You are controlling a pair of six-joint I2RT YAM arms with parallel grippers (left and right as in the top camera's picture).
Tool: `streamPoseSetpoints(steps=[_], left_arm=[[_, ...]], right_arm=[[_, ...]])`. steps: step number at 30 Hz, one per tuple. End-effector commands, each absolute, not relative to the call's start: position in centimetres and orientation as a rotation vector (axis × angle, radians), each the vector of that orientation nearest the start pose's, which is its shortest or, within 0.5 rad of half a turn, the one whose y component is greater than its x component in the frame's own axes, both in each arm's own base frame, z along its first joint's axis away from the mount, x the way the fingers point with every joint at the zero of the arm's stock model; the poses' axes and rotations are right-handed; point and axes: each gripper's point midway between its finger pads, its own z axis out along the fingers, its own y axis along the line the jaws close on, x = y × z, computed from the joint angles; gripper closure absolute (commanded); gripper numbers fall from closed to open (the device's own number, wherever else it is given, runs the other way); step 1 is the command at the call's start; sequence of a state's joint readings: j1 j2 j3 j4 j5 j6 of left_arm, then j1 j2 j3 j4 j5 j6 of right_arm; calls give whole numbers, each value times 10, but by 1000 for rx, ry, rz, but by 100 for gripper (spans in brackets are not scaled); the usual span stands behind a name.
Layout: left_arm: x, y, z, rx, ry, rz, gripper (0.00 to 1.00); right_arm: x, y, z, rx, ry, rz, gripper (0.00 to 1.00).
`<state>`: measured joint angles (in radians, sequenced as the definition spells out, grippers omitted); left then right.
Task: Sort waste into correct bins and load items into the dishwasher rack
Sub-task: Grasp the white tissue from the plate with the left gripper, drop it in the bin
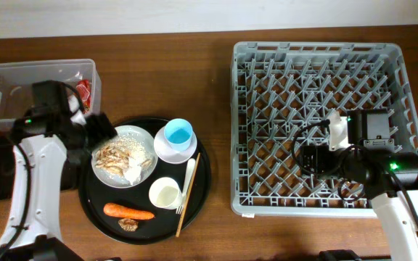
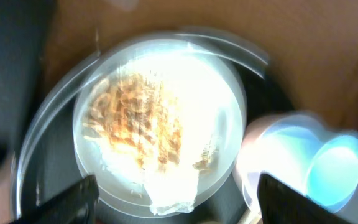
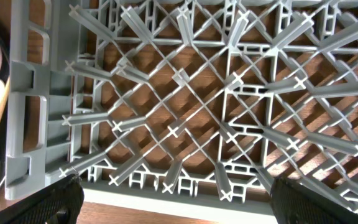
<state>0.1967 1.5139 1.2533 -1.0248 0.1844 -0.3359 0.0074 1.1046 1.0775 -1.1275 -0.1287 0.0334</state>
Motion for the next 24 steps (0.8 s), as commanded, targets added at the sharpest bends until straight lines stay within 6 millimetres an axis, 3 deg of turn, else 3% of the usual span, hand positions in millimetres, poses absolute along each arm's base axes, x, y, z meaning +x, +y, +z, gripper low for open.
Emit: streamPoseSetpoints(steps=[1,6,10,12,20,22,24], left_arm=[[285,-6,114,-635,2971,-334,20],[256,-25,74,-482,3098,-188,24],[262,-3,61,-505,3042,19,27],[271,-3,61,-500,3007,8,35],[272,-17,39,-537,3077,-83,43],[269,-19,33,-530,3104,-76,56],[269,-19,32,-530,3106,-75,62]], right_arm=[[249,24,185,0,2705,178,1],[248,24,185,0,2708,179,1],[248,24,185,-1,2708,182,1],[248,24,185,-1,2708,182,1],[248,24,185,-1,2708,182,1],[248,24,185,-1,2708,182,1],[248,24,185,-1,2708,182,1]])
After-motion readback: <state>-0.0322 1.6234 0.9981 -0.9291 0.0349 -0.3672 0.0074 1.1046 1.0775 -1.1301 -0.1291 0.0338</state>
